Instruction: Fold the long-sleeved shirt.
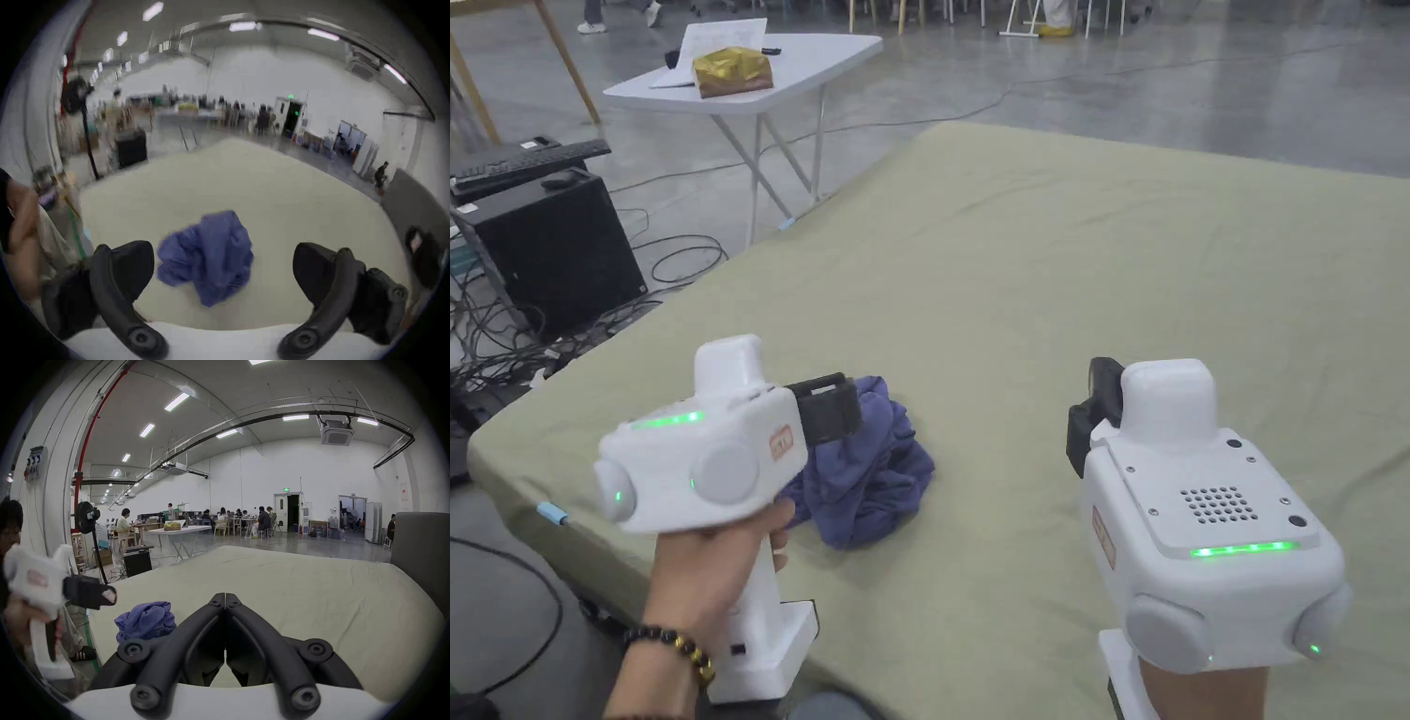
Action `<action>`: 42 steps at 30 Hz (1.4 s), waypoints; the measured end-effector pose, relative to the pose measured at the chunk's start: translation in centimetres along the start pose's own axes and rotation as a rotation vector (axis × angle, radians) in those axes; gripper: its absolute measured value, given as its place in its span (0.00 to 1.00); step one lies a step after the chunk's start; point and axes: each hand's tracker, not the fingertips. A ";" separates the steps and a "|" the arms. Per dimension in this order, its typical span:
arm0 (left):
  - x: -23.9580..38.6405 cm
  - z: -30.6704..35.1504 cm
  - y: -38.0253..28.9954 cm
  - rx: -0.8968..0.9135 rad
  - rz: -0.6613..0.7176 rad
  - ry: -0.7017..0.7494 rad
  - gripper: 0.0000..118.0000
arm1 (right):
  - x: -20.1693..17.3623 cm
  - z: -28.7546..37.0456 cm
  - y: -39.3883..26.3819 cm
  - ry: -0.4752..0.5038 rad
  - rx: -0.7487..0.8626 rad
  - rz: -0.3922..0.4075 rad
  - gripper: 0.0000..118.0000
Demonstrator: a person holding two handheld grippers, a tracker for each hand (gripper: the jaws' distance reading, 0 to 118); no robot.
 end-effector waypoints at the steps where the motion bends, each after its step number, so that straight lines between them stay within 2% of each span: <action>1: -0.3 -1.8 0.9 -0.092 0.017 -0.029 1.00 | 0.1 -0.2 -0.2 -0.003 -0.013 0.006 0.02; 3: 0.2 -4.8 1.8 -0.202 -0.087 0.067 1.00 | 0.5 -0.6 -0.8 -0.010 -0.035 0.012 0.02; 5: 0.3 -8.3 2.3 -0.281 -0.172 0.102 1.00 | 0.9 -1.0 -1.5 -0.020 -0.060 0.012 0.02; 8: 0.4 -12.2 1.9 -0.446 -0.113 0.100 0.97 | 1.7 -1.6 -2.5 -0.036 -0.097 0.015 0.02; 10: -0.1 -14.7 1.1 -0.491 -0.069 0.100 0.90 | 2.1 -2.0 -3.0 -0.047 -0.120 0.011 0.02; 11: -0.4 -15.5 0.5 -0.494 -0.060 0.089 0.75 | 2.3 -2.1 -3.2 -0.052 -0.129 0.011 0.02; 12: -0.5 -15.9 0.0 -0.482 -0.070 0.094 0.47 | 2.5 -2.2 -3.4 -0.056 -0.136 0.010 0.02; 13: -0.3 -15.9 -0.2 -0.465 -0.072 0.087 0.25 | 2.7 -2.3 -3.5 -0.062 -0.143 0.011 0.02; 15: 0.5 -14.6 -0.1 -0.401 -0.166 0.106 0.16 | 3.0 -2.4 -3.8 -0.066 -0.150 0.013 0.02; 18: 1.4 -12.7 0.5 -0.366 -0.195 0.086 0.11 | 3.4 -2.5 -3.9 -0.076 -0.160 0.000 0.02; 21: 2.5 -8.1 3.5 -0.177 -0.191 0.017 0.10 | 4.0 -1.8 -3.6 -0.085 -0.159 -0.013 0.02; 27: 8.9 2.2 14.9 0.086 -0.267 -0.139 0.10 | 6.4 1.0 -2.4 -0.129 -0.128 -0.016 0.02; 31: 15.8 9.3 22.4 0.278 -0.325 -0.264 0.09 | 8.7 3.4 -1.4 -0.192 -0.103 -0.022 0.02; 35: 22.8 15.3 28.4 0.397 -0.316 -0.428 0.09 | 11.3 5.6 -0.7 -0.265 -0.078 -0.034 0.02; 42: 35.8 18.9 33.6 0.432 -0.366 -0.577 0.09 | 15.8 9.3 -0.5 -0.382 -0.070 -0.045 0.02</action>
